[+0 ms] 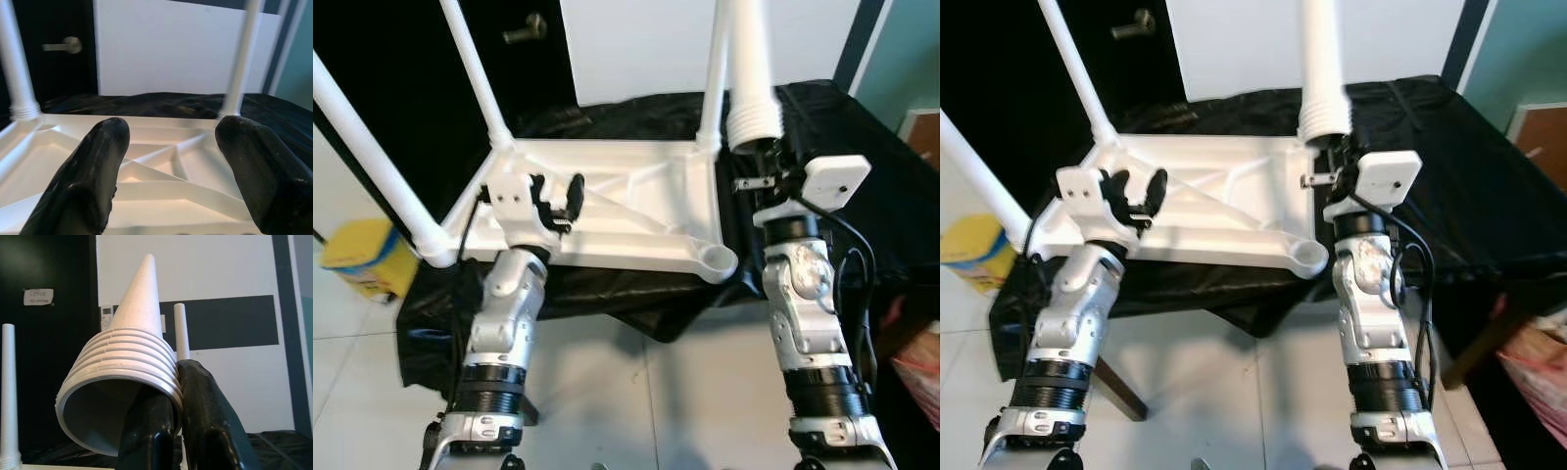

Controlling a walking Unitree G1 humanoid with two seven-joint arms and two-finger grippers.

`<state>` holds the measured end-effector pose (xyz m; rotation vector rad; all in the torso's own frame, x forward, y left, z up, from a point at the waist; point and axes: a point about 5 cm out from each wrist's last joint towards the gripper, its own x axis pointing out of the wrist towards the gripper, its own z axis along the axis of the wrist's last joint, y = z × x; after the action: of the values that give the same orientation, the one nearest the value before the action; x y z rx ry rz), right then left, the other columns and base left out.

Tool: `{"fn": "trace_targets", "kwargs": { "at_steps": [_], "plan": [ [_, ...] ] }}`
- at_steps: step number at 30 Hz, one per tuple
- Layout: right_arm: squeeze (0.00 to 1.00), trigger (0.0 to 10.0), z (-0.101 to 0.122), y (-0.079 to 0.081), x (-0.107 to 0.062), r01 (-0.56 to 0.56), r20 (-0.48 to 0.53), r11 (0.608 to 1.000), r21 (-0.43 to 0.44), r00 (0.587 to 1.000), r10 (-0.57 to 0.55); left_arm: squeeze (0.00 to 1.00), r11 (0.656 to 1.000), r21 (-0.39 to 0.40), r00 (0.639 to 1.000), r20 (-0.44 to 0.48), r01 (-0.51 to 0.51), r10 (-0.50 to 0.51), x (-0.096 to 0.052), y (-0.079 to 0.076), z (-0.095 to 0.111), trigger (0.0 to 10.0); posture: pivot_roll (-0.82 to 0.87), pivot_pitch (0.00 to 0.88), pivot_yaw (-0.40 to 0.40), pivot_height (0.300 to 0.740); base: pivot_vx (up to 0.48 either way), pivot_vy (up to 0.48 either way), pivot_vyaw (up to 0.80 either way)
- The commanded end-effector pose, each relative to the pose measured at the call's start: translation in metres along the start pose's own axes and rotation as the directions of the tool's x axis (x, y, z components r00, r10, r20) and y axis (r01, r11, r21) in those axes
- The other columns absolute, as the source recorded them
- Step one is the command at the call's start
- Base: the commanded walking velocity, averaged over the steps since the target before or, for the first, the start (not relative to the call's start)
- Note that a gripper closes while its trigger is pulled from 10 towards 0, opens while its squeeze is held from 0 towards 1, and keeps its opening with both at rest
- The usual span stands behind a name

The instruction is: Building children table

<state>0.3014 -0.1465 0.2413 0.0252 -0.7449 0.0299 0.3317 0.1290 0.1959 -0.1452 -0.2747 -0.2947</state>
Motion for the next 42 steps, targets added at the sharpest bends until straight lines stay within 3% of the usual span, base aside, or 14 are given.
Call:
{"fn": "trace_targets", "kwargs": {
  "at_steps": [1,28,42],
  "plan": [
    [0.0,10.0,0.006,-0.002,0.003,0.002,0.033,1.0,0.0,0.999,-0.002,0.0,1.0,0.017,1.0,0.002,0.015,-0.015,-0.001,-0.001,0.0,10.0,-0.12,0.019,0.076,0.74,0.0,0.0,0.0],
    [0.0,10.0,0.012,0.004,0.013,-0.065,0.064,0.998,0.024,0.996,0.063,0.0,0.997,0.017,0.997,-0.001,0.074,-0.074,-0.003,-0.004,0.002,10.0,-0.11,0.0,0.063,0.74,0.0,0.0,0.0],
    [0.0,10.0,0.01,0.007,0.013,-0.099,0.06,0.994,0.039,0.993,0.097,0.0,0.998,0.013,0.998,0.01,0.064,-0.064,-0.004,-0.003,0.004,10.0,-0.1,0.0,0.049,0.74,0.258,0.0,0.0]
  ]
}}
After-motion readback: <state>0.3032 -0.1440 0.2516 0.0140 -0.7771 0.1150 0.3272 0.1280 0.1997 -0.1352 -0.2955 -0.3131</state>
